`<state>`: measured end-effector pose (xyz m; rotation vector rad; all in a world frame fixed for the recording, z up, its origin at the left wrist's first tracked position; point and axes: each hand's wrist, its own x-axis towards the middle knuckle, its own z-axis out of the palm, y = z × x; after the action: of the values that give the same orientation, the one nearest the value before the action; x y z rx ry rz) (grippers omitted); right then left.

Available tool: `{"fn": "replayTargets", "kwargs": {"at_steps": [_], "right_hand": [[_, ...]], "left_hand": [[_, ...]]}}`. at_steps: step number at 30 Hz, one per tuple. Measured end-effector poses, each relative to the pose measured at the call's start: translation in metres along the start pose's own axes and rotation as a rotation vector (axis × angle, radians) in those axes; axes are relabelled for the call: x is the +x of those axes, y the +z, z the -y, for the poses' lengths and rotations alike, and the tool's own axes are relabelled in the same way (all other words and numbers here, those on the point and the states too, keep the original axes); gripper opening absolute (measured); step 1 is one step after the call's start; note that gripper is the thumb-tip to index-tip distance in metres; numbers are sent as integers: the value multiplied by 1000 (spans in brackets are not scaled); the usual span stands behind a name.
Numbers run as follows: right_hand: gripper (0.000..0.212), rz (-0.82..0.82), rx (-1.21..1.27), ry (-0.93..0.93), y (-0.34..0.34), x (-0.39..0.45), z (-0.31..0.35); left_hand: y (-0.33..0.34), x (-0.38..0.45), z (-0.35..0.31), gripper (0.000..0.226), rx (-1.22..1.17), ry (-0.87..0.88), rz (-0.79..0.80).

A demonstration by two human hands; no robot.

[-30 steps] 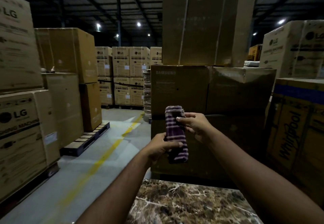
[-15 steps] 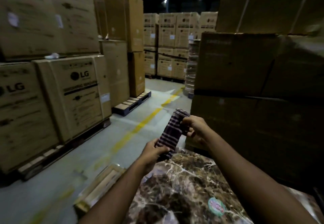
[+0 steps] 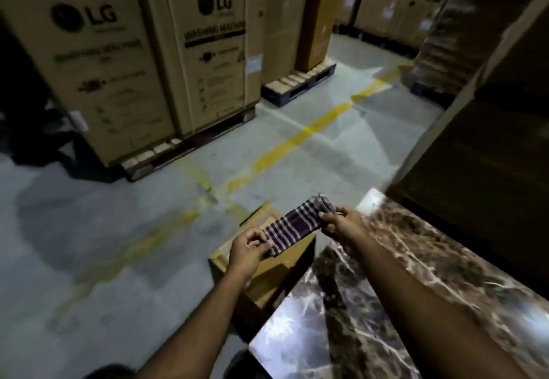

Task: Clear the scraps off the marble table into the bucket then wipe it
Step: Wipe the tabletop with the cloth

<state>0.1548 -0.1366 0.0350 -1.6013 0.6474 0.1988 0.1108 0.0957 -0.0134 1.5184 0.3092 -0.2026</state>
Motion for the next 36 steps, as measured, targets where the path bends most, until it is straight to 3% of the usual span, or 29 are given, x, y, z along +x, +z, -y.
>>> {"fn": "replayTargets", "kwargs": {"at_steps": [4,7,14,17,20,23,28,30,32,34,36], "right_hand": [[50,-27,-275,-45,43,47,-36],[30,-16,-340,-20,74,79,-59],[26,29,-493,5,128,177,-99],[24,53,-672,-84,141,214,-119],[23,115,-1001,-237,150,242,-140],[20,114,-1258,-329,156,258,-154],[21,100,-1404,-480,157,261,-164],[32,148,-1501,-590,153,257,-163],[36,240,-1556,-669,157,254,-163],[27,352,-1555,-659,166,254,-165],[35,446,-1606,-571,172,254,-170]], "left_hand": [[-27,31,32,17,106,-60,-64],[-40,59,66,28,191,-82,-81],[-45,140,140,26,455,-38,-204],[-46,172,171,31,554,-65,-171],[-43,190,194,33,720,-127,-91],[-35,195,207,35,812,-68,-20],[-25,191,218,36,1037,-24,33],[-23,190,218,37,1234,106,24],[-21,190,217,37,1226,209,92],[-20,191,218,36,1228,266,178],[-24,196,222,36,1234,256,214]]}}
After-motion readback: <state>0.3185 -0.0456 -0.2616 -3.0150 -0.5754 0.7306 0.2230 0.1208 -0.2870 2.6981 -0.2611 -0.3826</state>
